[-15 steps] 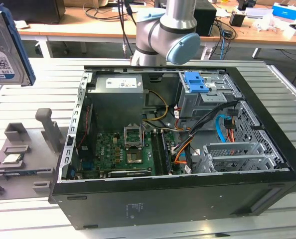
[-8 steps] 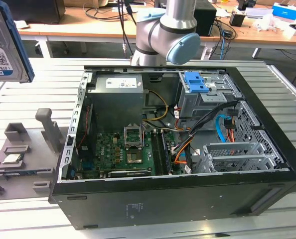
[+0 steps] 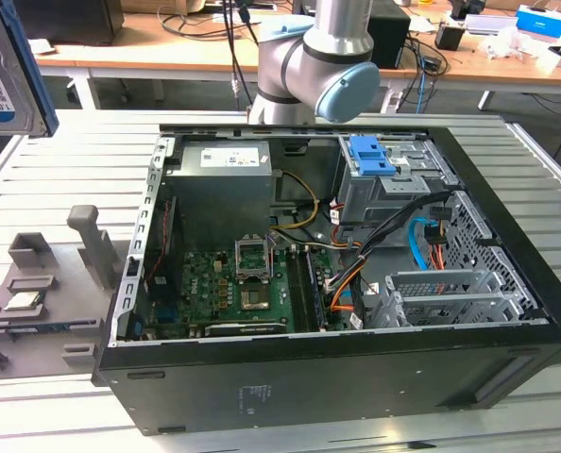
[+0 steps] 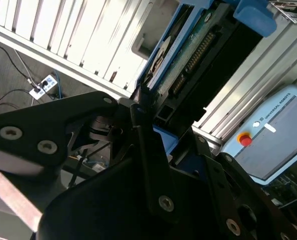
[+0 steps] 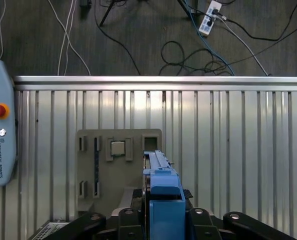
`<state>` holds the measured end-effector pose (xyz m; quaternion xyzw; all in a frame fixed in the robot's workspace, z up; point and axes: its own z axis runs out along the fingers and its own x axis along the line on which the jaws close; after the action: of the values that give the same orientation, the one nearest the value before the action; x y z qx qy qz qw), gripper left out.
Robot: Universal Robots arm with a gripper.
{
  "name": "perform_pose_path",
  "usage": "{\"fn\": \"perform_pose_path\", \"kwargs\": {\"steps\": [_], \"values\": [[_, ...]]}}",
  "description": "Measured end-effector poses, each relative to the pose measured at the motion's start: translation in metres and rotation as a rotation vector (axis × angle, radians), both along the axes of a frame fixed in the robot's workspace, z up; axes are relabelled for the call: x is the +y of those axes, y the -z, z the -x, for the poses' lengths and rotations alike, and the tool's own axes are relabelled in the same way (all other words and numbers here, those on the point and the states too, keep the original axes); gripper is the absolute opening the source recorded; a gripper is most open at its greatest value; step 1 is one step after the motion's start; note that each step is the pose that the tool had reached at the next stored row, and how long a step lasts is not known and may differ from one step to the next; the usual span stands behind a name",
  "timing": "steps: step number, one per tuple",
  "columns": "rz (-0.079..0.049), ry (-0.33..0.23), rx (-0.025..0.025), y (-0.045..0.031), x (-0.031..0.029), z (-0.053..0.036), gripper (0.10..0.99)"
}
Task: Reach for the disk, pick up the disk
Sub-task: 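Pick up the disk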
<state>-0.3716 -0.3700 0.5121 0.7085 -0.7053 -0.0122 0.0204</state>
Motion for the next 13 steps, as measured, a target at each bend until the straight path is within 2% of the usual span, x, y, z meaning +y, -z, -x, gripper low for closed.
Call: {"fn": "perform_pose_path", "kwargs": {"steps": [5,11,13], "values": [[0.000,0.000,0.0013,-0.0100,0.0000,-0.0009,0.365],[0.000,0.000,0.0024,-0.0184,0.0000,-0.0015,0.365],[0.000,0.000,0.0030,-0.0240,0.0001,-0.0019,0.365]]}}
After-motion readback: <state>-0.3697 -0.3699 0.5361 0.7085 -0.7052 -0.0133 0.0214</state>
